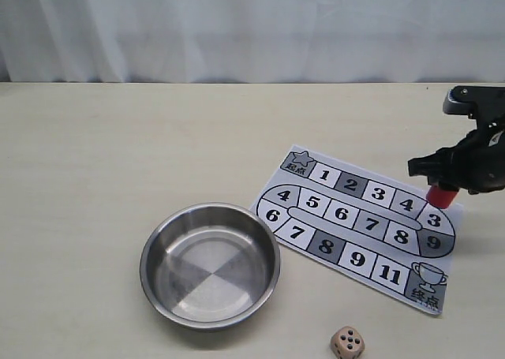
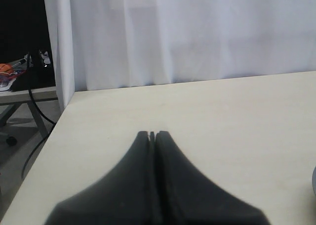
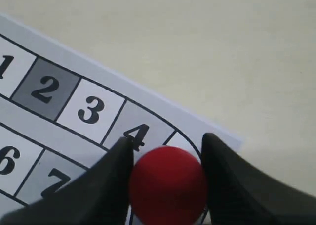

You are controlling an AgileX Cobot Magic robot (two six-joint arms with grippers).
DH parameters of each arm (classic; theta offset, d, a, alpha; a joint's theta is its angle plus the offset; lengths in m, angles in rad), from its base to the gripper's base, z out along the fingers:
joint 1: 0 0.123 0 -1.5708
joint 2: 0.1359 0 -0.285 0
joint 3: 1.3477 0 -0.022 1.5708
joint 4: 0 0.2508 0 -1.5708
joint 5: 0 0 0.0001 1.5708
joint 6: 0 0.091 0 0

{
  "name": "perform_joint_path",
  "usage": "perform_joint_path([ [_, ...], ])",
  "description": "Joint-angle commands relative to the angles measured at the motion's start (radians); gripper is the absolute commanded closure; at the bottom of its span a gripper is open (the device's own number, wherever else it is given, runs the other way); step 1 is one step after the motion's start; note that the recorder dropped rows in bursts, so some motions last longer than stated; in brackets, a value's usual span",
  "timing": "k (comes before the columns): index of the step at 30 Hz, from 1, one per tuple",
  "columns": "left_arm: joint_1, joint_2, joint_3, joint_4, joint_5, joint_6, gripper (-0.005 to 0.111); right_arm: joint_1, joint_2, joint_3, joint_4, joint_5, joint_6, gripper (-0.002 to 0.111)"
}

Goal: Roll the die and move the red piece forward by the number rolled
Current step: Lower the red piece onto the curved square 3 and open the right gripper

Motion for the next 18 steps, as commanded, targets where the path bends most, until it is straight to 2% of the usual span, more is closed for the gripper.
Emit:
perform_joint_path([
  [1,-0.001,-0.001,0.002,-0.003,-0.012,-0.005,0.107,-0.005,-0.004,0.081,0.002,-0.159,0.006,0.104],
  [6,-0.001,-0.001,0.002,-0.003,-0.012,-0.005,0.107,-0.005,0.031,0.135,0.002,-0.271,0.006,0.104],
  [18,-0.001,-0.001,0.002,-0.003,-0.012,-0.005,0.107,-0.005,0.1,0.137,0.002,-0.249,0.004,0.104],
])
